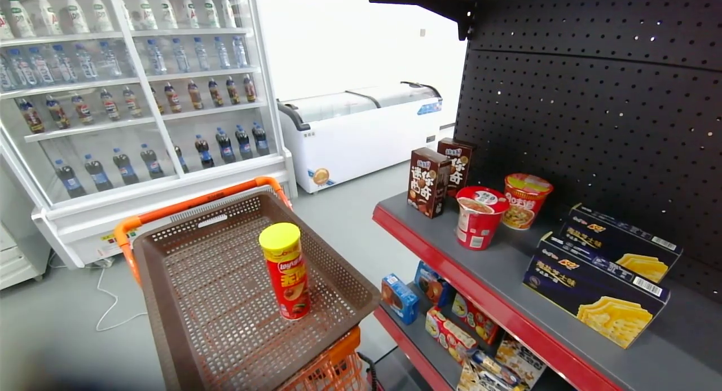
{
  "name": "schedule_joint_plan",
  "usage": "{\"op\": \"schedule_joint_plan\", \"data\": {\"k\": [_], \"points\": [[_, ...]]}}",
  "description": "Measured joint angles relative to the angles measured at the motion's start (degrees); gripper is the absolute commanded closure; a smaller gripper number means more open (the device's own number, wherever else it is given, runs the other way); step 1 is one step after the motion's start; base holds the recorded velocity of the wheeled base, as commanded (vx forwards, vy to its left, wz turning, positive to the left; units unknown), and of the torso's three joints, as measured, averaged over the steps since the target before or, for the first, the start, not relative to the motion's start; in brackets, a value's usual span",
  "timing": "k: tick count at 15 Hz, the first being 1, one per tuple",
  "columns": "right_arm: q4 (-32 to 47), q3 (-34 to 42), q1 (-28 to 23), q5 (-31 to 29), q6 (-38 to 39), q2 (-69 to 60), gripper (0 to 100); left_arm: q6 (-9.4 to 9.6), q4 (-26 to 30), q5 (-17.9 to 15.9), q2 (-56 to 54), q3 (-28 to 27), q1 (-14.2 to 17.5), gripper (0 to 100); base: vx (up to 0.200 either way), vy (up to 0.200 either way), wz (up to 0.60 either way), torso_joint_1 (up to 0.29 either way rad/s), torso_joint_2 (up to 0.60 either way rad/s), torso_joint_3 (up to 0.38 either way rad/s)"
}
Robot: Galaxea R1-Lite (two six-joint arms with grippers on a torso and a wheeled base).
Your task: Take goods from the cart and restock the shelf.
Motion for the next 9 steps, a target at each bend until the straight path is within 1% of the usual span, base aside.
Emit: {"op": "schedule_joint_plan", "data": {"k": [2,3,4,5,7,9], "points": [[0.00,0.00,0.02,0.00,0.02,0.00,0,-0.38,-2.82,-0.73,10.70,-2.73,-0.52,0,0.000,0.000,0.00,0.000,0.00,0.000],[0.00,0.00,0.02,0.00,0.02,0.00,0,-0.24,-4.16,-0.90,16.24,-4.11,-0.85,0,0.000,0.000,0.00,0.000,0.00,0.000],[0.00,0.00,0.00,0.00,0.02,0.00,0,0.39,-5.47,-1.12,21.77,-5.40,-1.10,0,0.000,0.000,0.00,0.000,0.00,0.000],[0.00,0.00,-0.02,0.00,0.02,0.00,0,1.26,-7.91,-1.37,27.59,-6.51,-1.32,0,0.000,0.000,0.00,0.000,0.00,0.000],[0.00,0.00,-0.02,0.00,0.05,0.00,0,2.68,-14.19,-1.80,37.35,-7.56,-1.62,0,0.000,0.000,0.00,0.000,0.00,0.000],[0.00,0.00,0.02,0.00,0.02,0.00,0,3.51,-20.93,-1.96,45.92,-7.63,-2.40,0,0.000,0.000,0.00,0.000,0.00,0.000]]}}
